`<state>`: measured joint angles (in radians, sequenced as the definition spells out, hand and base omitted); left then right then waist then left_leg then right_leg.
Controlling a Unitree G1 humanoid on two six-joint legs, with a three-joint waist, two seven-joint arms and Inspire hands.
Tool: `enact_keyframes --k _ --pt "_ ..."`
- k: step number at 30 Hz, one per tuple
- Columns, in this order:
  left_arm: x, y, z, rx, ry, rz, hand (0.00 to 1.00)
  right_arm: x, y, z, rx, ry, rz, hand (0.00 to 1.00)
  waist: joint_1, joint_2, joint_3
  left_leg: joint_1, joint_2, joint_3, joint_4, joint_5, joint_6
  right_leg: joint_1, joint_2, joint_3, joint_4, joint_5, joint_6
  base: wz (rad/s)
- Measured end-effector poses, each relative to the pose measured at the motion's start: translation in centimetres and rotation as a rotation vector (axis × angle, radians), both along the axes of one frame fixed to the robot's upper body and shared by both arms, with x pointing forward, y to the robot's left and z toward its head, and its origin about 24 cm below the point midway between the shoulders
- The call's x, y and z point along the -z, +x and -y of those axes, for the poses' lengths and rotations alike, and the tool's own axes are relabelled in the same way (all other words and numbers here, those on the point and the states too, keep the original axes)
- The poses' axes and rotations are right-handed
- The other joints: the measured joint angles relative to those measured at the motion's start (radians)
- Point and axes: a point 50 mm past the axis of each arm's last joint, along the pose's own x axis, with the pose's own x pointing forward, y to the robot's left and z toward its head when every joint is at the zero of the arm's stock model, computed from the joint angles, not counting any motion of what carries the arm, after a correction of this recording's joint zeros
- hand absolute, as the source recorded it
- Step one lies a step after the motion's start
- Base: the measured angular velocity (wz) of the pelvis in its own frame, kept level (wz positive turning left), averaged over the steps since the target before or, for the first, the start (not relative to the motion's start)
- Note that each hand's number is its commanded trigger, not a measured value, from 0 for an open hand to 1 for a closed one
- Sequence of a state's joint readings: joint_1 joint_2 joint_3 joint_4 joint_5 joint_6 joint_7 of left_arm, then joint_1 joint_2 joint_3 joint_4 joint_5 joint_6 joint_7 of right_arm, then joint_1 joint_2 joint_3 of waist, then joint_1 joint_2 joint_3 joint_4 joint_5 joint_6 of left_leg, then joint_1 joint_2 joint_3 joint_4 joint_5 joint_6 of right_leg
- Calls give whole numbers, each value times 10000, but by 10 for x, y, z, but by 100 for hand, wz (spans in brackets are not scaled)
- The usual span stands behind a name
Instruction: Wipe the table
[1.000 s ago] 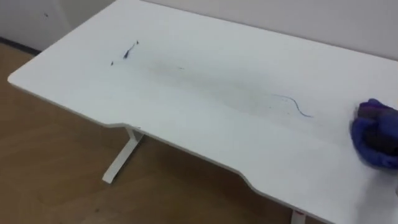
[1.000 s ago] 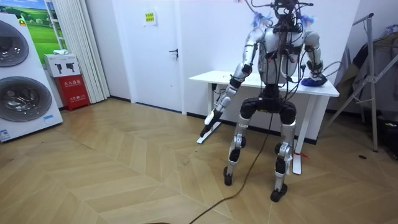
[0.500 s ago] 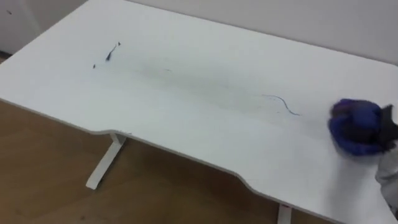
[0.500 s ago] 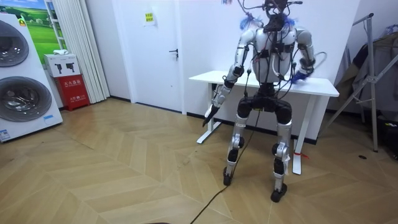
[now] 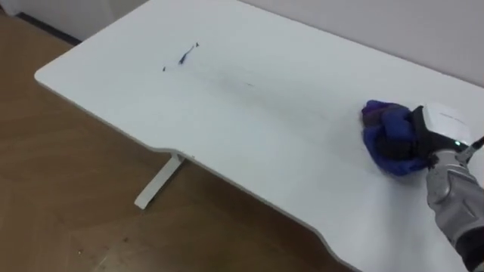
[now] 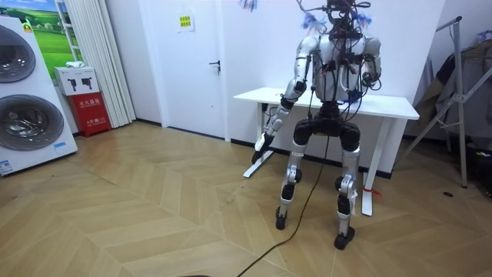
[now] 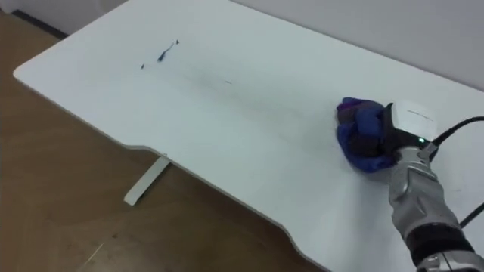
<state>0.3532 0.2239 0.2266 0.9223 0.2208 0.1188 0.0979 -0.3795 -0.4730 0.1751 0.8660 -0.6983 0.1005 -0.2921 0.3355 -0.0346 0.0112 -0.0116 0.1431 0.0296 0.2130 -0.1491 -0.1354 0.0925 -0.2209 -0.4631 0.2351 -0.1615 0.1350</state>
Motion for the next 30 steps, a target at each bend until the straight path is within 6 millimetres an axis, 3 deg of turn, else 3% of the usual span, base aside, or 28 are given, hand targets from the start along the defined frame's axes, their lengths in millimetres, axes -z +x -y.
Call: enact_keyframes --k 5,7,8,10,11,16,20,23,26,29,30 --pt "0 25 1 294 -61 612 0 -18 22 1 4 -724 -48 100 289 -100 -9 -798 7 -54 244 79 26 -750 1 -41 62 60 -65 -8" --pt "0 29 0 639 -35 584 0 -28 33 1 -90 -1381 -296 100 695 -150 17 -1078 19 -66 268 144 35 -1121 4 45 158 151 -145 -10" --pt "-1 29 -1 673 -13 569 0 -32 37 0 -134 -1509 -294 100 797 -175 35 -1170 28 -68 275 167 33 -1242 5 68 206 164 -167 -9" --pt "-2 30 -3 736 45 483 0 -46 51 -9 -428 -1754 -104 100 1139 -219 189 -1407 34 -138 266 259 39 -1506 29 68 242 248 -231 -2" --pt "-2 31 -3 794 34 472 0 -49 54 -10 -452 -1783 -39 100 1232 -214 225 -1454 33 -157 269 272 42 -1537 32 57 236 260 -234 4" --pt "-2 32 -4 762 -154 438 0 -63 63 -10 -431 -1917 213 100 1659 -258 246 -1772 28 -381 245 314 25 -1719 74 -128 182 280 -242 11" --pt "-2 28 -5 460 -251 463 0 -64 60 -4 -391 -1729 437 100 1501 -276 224 -1859 24 -450 218 345 21 -1732 93 -194 121 277 -237 8" --pt "-2 33 -5 483 -265 604 0 -50 48 2 -181 -1122 690 100 1185 -264 212 -1773 -10 -510 227 345 22 -1546 96 -282 7 298 -202 11" --pt "-4 35 -7 498 -189 788 0 -26 24 13 437 -389 817 100 579 -258 179 -1559 -47 -558 227 343 25 -1166 96 -425 -95 298 -193 14" --pt "-4 31 -7 450 -176 695 0 -1 -9 28 1290 374 690 100 -49 -225 -18 -1164 -65 -465 53 333 33 -866 82 -422 -176 272 -120 -5" --pt "-4 29 -7 368 -181 675 0 9 -26 37 1759 514 474 100 -204 -214 -231 -1026 -61 -358 -19 333 34 -832 76 -343 -177 269 -115 -19"
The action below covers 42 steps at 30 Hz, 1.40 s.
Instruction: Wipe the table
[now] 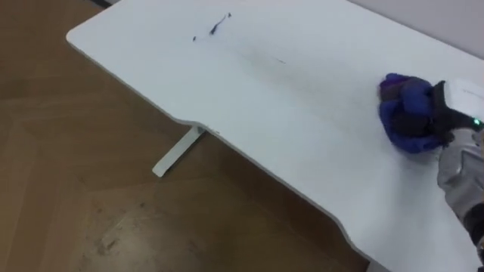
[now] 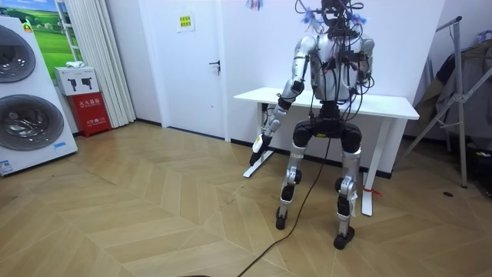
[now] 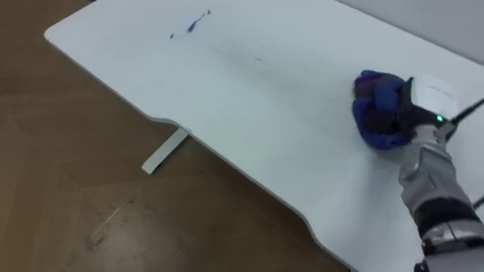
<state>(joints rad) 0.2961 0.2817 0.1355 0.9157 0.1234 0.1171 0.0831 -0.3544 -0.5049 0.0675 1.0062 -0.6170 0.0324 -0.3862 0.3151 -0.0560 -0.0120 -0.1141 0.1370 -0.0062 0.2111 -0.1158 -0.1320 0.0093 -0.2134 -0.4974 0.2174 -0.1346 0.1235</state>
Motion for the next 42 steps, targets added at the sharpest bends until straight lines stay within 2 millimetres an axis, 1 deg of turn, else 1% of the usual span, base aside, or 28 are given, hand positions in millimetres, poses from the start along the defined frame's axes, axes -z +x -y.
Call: enact_keyframes --k 1,2,3,4,5,6,7,8,9,10,11,13,15,18,19,23,24,25,26,29,32,35,37,42 --pt "0 -1 0 -55 1 30 0 4 -7 4 249 83 -72 100 -116 36 -34 130 4 41 -46 0 0 78 0 42 -3 -5 8 -17" --pt "-1 -1 -1 -119 37 105 0 11 -22 12 699 187 -191 100 -380 107 -79 337 5 55 -96 0 0 244 -1 65 1 -13 19 -14" --pt "-1 -1 -2 -184 102 152 0 15 -35 18 1147 379 -183 100 -622 152 -93 520 16 149 -135 -3 -3 344 -1 168 1 -29 34 -27" --pt "-1 -2 -2 -247 161 176 0 18 -44 23 1485 517 -163 100 -747 184 -59 677 47 336 -160 -14 -1 378 -1 328 3 -42 23 -30" --pt "-1 -2 -2 -281 179 207 0 19 -48 26 1633 548 -191 100 -847 205 -44 751 50 372 -165 -26 -3 417 -1 393 4 -45 23 -28" --pt "-1 -3 -2 -401 190 251 0 21 -55 30 1907 606 -185 100 -1001 206 -54 838 49 435 -163 -67 -46 455 -1 528 5 -61 30 -23" --pt "-1 -5 -1 -512 201 242 0 23 -62 34 2134 637 -246 100 -1159 183 -39 927 58 541 -192 -73 -38 461 0 656 20 -65 28 -19" --pt "-1 -6 -2 -515 210 216 0 23 -64 35 2213 645 -257 100 -1241 189 -43 939 57 555 -208 -78 -31 461 0 705 31 -66 28 -20" --pt "-2 -8 -2 -528 263 182 0 25 -69 37 2377 665 -290 100 -1410 153 -24 989 53 608 -218 -78 -27 461 24 863 24 -64 26 -11" --pt "-2 -12 -3 -527 355 132 0 27 -74 39 2522 708 -347 100 -1529 80 -24 1063 46 665 -204 -78 -20 470 25 971 28 -62 24 -15" --pt "-3 -15 -3 -553 426 89 0 28 -77 40 2584 735 -370 100 -1569 48 -31 1100 48 719 -207 -82 -8 470 29 1028 30 -61 22 -14" --pt "-3 -22 -3 -614 512 -60 0 28 -82 43 2668 665 -439 100 -1636 -5 -12 1159 50 801 -194 -89 44 490 30 1136 34 -57 19 -12" --pt "-5 -33 -5 -792 579 -218 0 29 -86 44 2751 569 -435 100 -1729 -71 47 1260 49 858 -209 -130 54 580 30 1190 15 -60 24 -7" --pt "-7 -47 -9 -1095 716 -448 0 30 -91 45 2770 525 -531 100 -1764 -87 56 1454 47 860 -189 -244 39 815 36 1156 -113 -78 58 0" --pt "-8 -50 -9 -1115 729 -516 0 30 -93 45 2760 484 -526 100 -1764 -90 73 1521 43 863 -170 -287 44 906 39 1141 -155 -76 69 0" --pt "-8 -55 -10 -1203 758 -623 0 32 -98 43 2686 422 -569 100 -1746 -66 96 1810 43 941 -215 -388 41 1139 38 1190 -159 -105 115 -5" --pt "-8 -54 -10 -1192 754 -604 0 31 -96 42 2591 381 -559 64 -1731 -55 105 1871 45 1010 -235 -412 39 1143 37 1254 -159 -109 121 -13" --pt "-8 -52 -10 -1120 760 -565 0 30 -94 42 2489 309 -546 20 -1740 -35 120 1891 44 1043 -238 -433 43 1143 32 1285 -159 -109 121 -14" --pt "-8 -51 -10 -1097 769 -543 0 29 -92 41 2367 243 -558 0 -1741 -23 128 1912 45 1080 -246 -440 45 1138 32 1320 -159 -109 122 -13" --pt "-8 -46 -11 -1095 790 -406 0 24 -85 37 1865 -174 -583 0 -1732 37 145 1956 53 1204 -309 -455 46 1109 30 1408 -155 -114 131 -10" --pt "-7 -38 -10 -1113 749 -203 0 25 -84 34 1850 -304 -511 0 -1732 25 155 1965 55 1222 -307 -464 47 1099 31 1408 -145 -116 134 -3" --pt "-6 -39 -8 -1131 678 -207 0 27 -77 21 1392 -333 -442 0 -1664 31 165 2060 63 1398 -327 -487 43 1014 31 1536 -123 -113 137 -16" --pt "-5 -39 -5 -1130 620 -192 0 24 -68 10 819 -409 -189 0 -1573 72 201 2116 62 1521 -343 -529 51 972 31 1683 -109 -101 154 -17" --pt "-5 -32 -5 -1048 588 68 0 20 -54 -12 -14 -199 353 0 -1422 85 185 2122 60 1583 -430 -539 52 937 31 1757 -116 -104 159 -4"
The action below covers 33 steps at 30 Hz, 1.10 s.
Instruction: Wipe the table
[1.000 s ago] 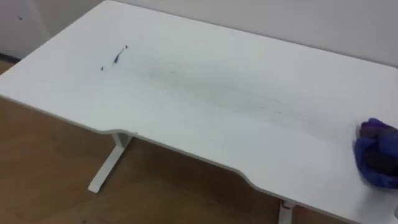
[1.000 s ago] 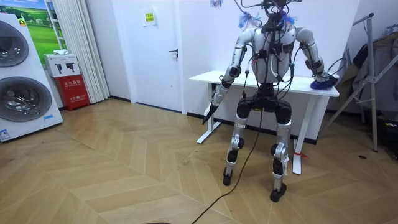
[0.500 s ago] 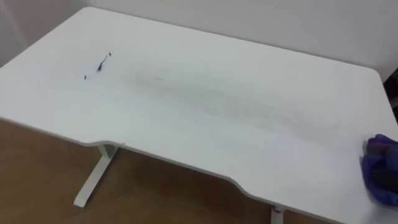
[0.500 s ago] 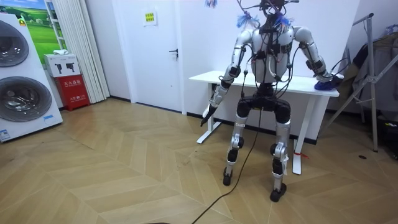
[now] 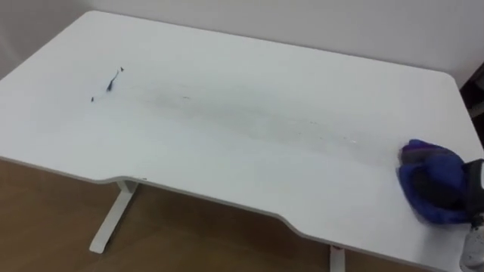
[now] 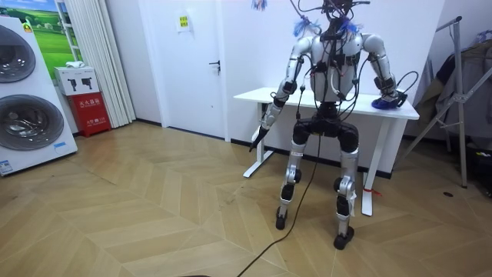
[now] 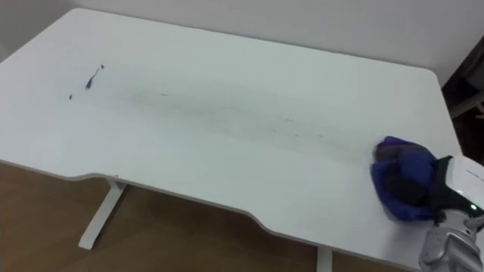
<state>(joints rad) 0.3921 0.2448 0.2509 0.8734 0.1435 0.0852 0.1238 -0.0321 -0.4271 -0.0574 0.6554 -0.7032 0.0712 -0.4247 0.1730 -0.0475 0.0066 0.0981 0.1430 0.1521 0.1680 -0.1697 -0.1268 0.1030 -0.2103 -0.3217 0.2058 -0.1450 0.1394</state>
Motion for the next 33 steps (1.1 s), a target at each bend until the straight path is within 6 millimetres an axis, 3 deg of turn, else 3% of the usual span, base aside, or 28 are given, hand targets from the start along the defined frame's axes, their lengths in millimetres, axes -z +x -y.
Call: enact_keyframes --k 5,14,27,33 --pt "-1 8 1 105 2 290 0 0 5 -11 -643 166 146 0 185 29 10 142 -4 94 -17 2 3 24 2 126 3 6 9 -6" --pt "-2 26 4 303 7 857 0 2 5 -14 -708 281 23 0 102 12 25 136 -3 102 -14 1 5 -123 -2 139 117 2 9 0" --pt "2 35 15 202 -307 1183 0 -4 14 -29 -1130 806 493 0 -552 -43 -26 24 -29 91 -29 6 10 -167 14 209 126 3 7 0" --pt "5 33 22 86 -156 1165 0 -21 17 -35 -1439 725 1347 0 -688 -14 -39 82 -30 85 -47 6 10 -171 14 208 125 2 8 0"
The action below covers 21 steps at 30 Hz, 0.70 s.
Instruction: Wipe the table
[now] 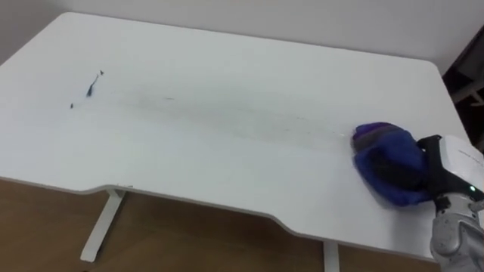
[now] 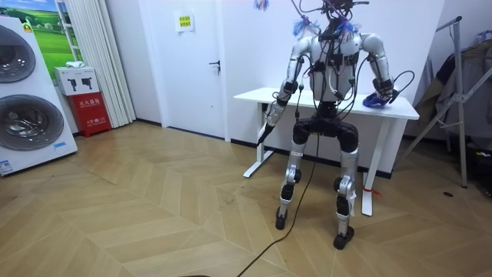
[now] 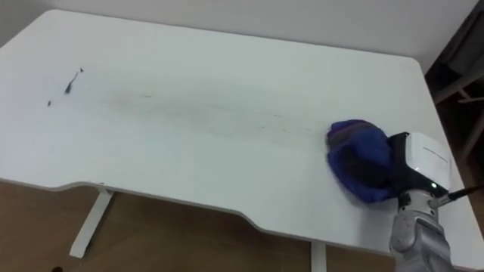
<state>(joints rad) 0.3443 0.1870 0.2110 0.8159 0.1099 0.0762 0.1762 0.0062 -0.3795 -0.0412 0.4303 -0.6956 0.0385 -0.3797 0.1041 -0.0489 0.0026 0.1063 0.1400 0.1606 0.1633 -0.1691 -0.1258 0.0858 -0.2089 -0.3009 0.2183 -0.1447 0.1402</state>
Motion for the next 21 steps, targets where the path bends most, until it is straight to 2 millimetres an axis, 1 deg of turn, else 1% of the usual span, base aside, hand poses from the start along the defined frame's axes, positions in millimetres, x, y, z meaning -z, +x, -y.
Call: enact_keyframes --k 2,3,4,5,6,7,8,9,13,16,18,19,20,21 --pt "0 -1 0 -15 -5 75 0 -13 -1 -2 -23 -41 687 0 -20 9 -7 18 0 0 -3 0 0 9 0 4 0 0 0 0" --pt "0 -2 0 -38 -8 47 0 -24 -3 -3 -101 -77 1182 0 -45 13 -8 47 0 1 -13 0 0 35 0 9 0 -2 2 0" --pt "0 -3 0 -67 -32 46 0 -33 -1 -4 -222 -118 1627 1 -146 2 -5 100 0 2 -15 0 0 84 0 22 -2 -2 3 0" --pt "1 -4 0 -73 -68 -5 0 -38 -1 -5 -281 -138 1834 16 -194 -3 -2 125 0 2 -15 0 0 113 -1 23 -6 -2 3 0" --pt "2 -7 1 -90 -147 -117 0 -44 -1 -5 -316 -150 2192 65 -244 -16 3 180 0 6 -16 0 0 175 0 26 -19 -2 3 0" --pt "3 -8 2 -143 -225 -150 0 -50 -2 -5 -333 -103 2479 87 -290 -45 5 221 2 18 -17 0 0 215 7 34 -49 -3 5 0" --pt "4 -9 2 -180 -267 -166 0 -52 -1 -6 -360 -70 2606 100 -321 -49 5 222 2 21 -22 0 -1 229 10 40 -70 -3 4 0" --pt "4 -10 3 -214 -327 -214 0 -55 -1 -8 -416 16 2767 100 -430 -48 10 210 2 20 -43 -2 -2 269 20 54 -99 -2 5 0" --pt "5 -9 5 -212 -364 -96 0 -58 -7 -9 -556 63 2918 100 -450 -29 -4 238 2 65 -75 -4 -5 241 107 464 -135 2 0 -5" --pt "4 -7 5 -177 -359 20 0 -56 -8 -11 -632 160 2770 100 -437 32 -36 281 2 107 -116 -3 -5 210 114 540 -123 8 -7 -7" --pt "4 -6 5 -169 -357 50 0 -55 -8 -12 -637 251 2717 100 -438 88 -40 284 2 134 -122 -3 -4 190 114 548 -123 8 -7 -2" --pt "4 -5 5 -160 -343 107 0 -53 -9 -13 -632 322 2693 60 -438 131 -44 285 2 141 -129 -3 -4 175 114 548 -123 8 -7 0" --pt "4 -4 5 -150 -333 147 0 -52 -9 -14 -638 355 2669 0 -439 148 -49 287 2 143 -134 -3 -4 172 115 548 -123 8 -7 0" --pt "4 -2 5 -123 -320 240 0 -51 -10 -15 -667 395 2594 0 -433 173 -57 301 1 148 -146 -3 -4 171 116 551 -125 8 -6 0"
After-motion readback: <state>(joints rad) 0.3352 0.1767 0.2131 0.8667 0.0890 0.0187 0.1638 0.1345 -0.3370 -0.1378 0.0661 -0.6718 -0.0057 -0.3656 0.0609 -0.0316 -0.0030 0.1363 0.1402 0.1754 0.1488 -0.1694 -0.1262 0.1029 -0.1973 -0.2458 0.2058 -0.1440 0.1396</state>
